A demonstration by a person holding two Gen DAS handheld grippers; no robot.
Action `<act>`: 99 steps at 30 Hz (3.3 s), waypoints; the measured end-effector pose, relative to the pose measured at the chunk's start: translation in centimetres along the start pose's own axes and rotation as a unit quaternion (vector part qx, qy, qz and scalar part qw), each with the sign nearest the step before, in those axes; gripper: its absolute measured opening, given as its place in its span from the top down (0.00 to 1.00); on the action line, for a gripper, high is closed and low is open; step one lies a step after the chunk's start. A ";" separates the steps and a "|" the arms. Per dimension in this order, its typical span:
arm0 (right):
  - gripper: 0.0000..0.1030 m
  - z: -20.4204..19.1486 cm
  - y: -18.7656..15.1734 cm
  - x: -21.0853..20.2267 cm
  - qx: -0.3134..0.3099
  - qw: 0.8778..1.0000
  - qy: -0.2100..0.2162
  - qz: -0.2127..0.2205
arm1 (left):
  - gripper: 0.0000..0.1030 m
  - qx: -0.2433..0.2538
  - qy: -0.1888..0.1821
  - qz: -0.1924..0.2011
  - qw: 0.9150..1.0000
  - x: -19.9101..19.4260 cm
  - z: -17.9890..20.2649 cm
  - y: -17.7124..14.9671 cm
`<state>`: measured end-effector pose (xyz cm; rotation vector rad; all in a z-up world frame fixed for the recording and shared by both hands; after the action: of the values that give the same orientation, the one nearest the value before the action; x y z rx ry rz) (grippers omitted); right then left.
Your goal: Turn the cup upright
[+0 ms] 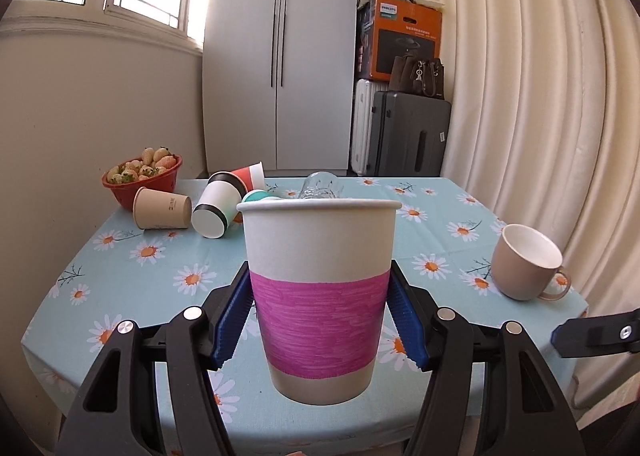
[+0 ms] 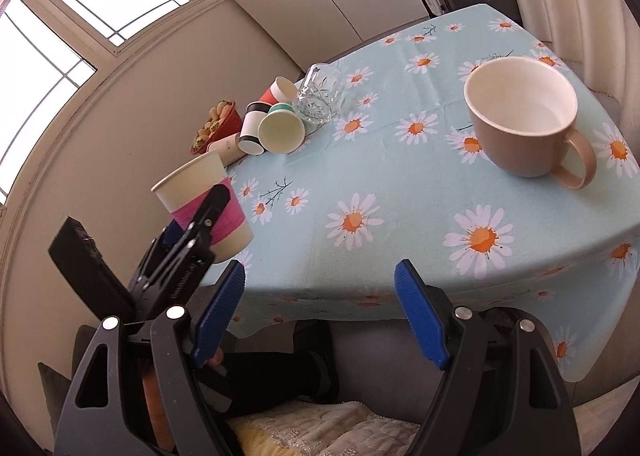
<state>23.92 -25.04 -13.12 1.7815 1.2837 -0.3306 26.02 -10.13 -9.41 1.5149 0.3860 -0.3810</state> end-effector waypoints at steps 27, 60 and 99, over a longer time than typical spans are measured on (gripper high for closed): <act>0.25 -0.8 0.1 1.4 -0.045 0.999 -0.026 -0.012 | 0.39 -0.014 0.051 0.092 0.994 4.5 -1.0 -3.9; 0.25 0.4 0.3 1.1 -0.008 1.000 -0.013 -0.010 | 0.16 -0.011 0.051 0.121 0.991 4.3 -1.6 -4.5; 0.20 -9.2 -5.2 -4.5 -0.223 0.951 -0.130 0.172 | 0.12 -0.008 -0.066 0.033 0.997 -14.8 -8.1 -2.8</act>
<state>15.07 -20.38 -7.56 1.4763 0.7676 -0.0640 11.57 -2.05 -5.09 1.4738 0.2342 -0.4235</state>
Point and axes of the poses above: each gripper's, at about its wrist camera, not at the fingertips, and x roughly the way its jaws point, z to its right, y to its top, the point moved 9 cm from there along x, roughly the way its jaws point, and after that the axes turned 2 degrees about -z, right-handed, at the moved point
